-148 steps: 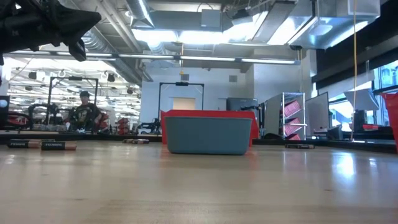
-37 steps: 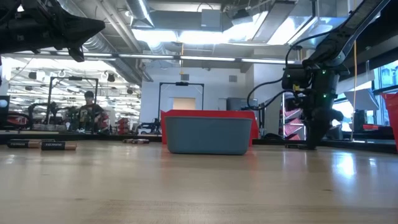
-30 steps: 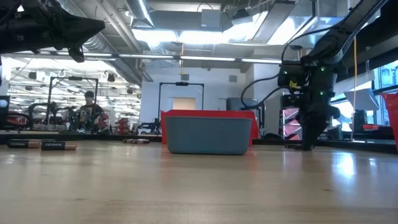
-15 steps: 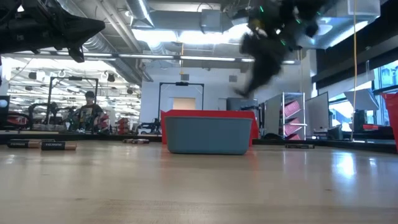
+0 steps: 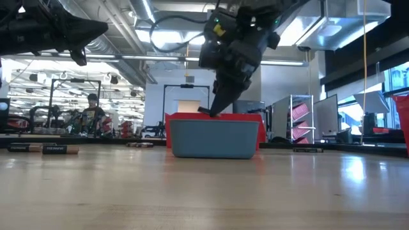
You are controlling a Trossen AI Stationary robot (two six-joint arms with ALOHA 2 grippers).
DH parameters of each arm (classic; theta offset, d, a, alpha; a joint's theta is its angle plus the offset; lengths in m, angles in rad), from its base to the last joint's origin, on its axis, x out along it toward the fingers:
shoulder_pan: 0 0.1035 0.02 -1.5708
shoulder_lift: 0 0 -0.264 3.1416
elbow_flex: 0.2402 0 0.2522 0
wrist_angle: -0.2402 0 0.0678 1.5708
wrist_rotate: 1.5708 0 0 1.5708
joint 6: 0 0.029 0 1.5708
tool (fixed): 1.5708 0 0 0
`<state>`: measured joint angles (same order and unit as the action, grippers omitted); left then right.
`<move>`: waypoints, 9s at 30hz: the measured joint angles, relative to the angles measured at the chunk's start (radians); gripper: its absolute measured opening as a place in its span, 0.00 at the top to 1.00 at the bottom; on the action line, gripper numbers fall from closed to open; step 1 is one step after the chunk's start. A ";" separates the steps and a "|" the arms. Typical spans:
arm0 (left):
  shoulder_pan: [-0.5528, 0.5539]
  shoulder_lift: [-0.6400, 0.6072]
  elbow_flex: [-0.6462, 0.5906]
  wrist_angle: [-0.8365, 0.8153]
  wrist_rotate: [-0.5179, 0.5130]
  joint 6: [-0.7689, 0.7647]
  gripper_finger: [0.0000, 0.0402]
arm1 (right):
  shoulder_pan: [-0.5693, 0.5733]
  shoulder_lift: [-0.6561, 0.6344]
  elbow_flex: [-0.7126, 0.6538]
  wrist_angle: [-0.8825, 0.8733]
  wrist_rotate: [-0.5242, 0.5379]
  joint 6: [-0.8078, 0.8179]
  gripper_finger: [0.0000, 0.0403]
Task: Sort batteries
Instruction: Put the black battery into the blue bin
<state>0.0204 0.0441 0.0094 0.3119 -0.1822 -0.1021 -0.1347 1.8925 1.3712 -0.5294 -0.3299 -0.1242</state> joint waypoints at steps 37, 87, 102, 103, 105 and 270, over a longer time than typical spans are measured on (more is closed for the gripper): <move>0.000 0.001 0.000 -0.042 0.000 -0.007 1.00 | 0.003 0.112 0.151 -0.151 0.103 -0.044 0.58; 0.000 0.001 0.000 -0.039 -0.013 0.028 1.00 | -0.678 -0.280 -0.557 -0.152 0.281 -0.296 0.66; 0.000 0.001 0.000 -0.040 -0.013 0.011 1.00 | -0.545 -0.347 -0.540 -0.270 0.233 -0.165 0.97; 0.000 0.000 0.000 -0.040 -0.013 0.010 1.00 | -0.525 -0.368 -0.528 -0.273 0.215 -0.152 0.97; 0.000 0.000 0.000 -0.040 -0.013 0.006 1.00 | -0.475 -0.404 -0.505 -0.281 0.199 -0.118 0.97; 0.001 0.001 0.000 -0.270 -0.011 0.032 1.00 | 0.061 -0.005 -0.211 0.258 0.252 -0.061 0.96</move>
<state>0.0211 0.0455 0.0097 0.0418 -0.1930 -0.0702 -0.0734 1.8871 1.1603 -0.2715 -0.0776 -0.1856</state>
